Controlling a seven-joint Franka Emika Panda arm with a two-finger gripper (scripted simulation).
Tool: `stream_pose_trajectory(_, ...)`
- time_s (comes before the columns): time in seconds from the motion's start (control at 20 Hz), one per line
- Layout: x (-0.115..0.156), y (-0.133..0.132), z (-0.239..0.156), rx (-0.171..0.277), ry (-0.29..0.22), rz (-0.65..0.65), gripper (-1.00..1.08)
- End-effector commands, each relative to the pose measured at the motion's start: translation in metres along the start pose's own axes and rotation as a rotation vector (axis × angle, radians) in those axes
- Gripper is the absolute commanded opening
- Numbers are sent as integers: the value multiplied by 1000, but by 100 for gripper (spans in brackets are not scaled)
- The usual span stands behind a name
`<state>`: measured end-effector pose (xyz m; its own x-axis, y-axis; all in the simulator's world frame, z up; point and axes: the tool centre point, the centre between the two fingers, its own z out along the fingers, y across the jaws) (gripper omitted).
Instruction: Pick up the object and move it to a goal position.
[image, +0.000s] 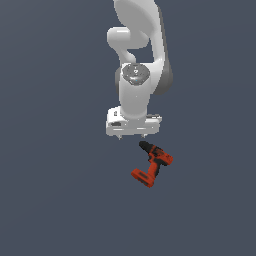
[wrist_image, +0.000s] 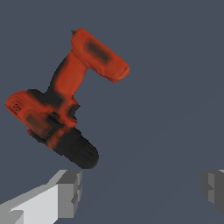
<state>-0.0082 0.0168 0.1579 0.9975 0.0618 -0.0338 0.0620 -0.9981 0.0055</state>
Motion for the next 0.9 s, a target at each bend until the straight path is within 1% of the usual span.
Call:
stream_pose_trajectory(0.0,0,0,0,0,0,0,108)
stream_pose_trajectory(0.5,0,1,3,4,-8,18,108)
stream_pose_trajectory(0.85,-1,-2,11,30,-14,-21,108)
